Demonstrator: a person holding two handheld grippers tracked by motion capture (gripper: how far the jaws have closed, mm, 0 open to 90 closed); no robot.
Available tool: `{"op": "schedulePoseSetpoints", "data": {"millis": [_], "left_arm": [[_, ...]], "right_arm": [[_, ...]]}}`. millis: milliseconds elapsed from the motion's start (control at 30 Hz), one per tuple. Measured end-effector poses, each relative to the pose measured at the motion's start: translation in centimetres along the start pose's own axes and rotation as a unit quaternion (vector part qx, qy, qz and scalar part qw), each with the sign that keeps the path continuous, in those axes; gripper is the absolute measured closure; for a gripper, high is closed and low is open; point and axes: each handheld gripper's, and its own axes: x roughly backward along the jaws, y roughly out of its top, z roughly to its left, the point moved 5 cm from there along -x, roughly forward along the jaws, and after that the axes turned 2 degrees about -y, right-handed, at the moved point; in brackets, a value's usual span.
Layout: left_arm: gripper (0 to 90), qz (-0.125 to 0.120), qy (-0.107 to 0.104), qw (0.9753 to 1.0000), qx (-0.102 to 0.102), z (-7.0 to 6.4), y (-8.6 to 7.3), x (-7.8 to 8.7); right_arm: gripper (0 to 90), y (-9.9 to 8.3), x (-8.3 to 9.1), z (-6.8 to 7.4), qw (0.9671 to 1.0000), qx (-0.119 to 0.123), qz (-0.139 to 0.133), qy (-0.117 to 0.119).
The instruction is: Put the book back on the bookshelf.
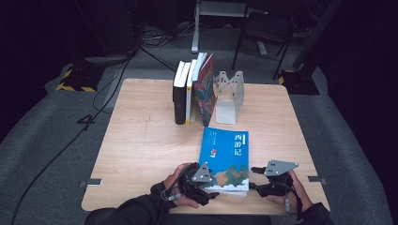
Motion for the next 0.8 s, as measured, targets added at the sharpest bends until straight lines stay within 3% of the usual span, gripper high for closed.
{"op": "schedulePoseSetpoints", "data": {"millis": [67, 100, 233, 333, 567, 667, 800], "left_arm": [[20.3, 0.007, -0.005, 0.9999, -0.009, -0.5, 0.2, -0.5], [20.3, 0.011, -0.011, 0.9998, -0.011, -0.7, 0.3, -0.8], [20.3, 0.011, -0.018, 0.9997, -0.01, -0.8, 0.5, -1.1], [20.3, 0.014, -0.018, 0.9997, -0.013, -0.9, 0.5, -1.3], [20.4, 0.015, -0.018, 0.9997, -0.011, -0.7, 0.2, -1.5], [20.0, 0.018, -0.017, 0.9996, -0.01, -0.7, 0.2, -1.6], [19.9, 0.021, -0.015, 0.9996, -0.014, -0.8, 0.4, -1.8]], "right_arm": [[38.7, -0.3, 0.0, 0.1, 0.9999, 0.004, 0.014, 0.002], [37.6, -1.2, 0.0, 0.0, 0.9994, 0.0, 0.032, 0.012], [36.4, -2.7, -0.5, 0.1, 0.9974, -0.01, 0.058, 0.04], [36.3, -2.6, -0.8, 0.4, 0.9975, -0.003, 0.062, 0.035], [35.5, -2.3, -0.7, 0.6, 0.9984, -0.001, 0.046, 0.034], [35.9, -1.6, -0.3, 0.5, 0.9992, -0.009, 0.018, 0.034], [35.8, -0.7, -0.2, 0.6, 0.9998, 0.001, 0.003, 0.017]]}}
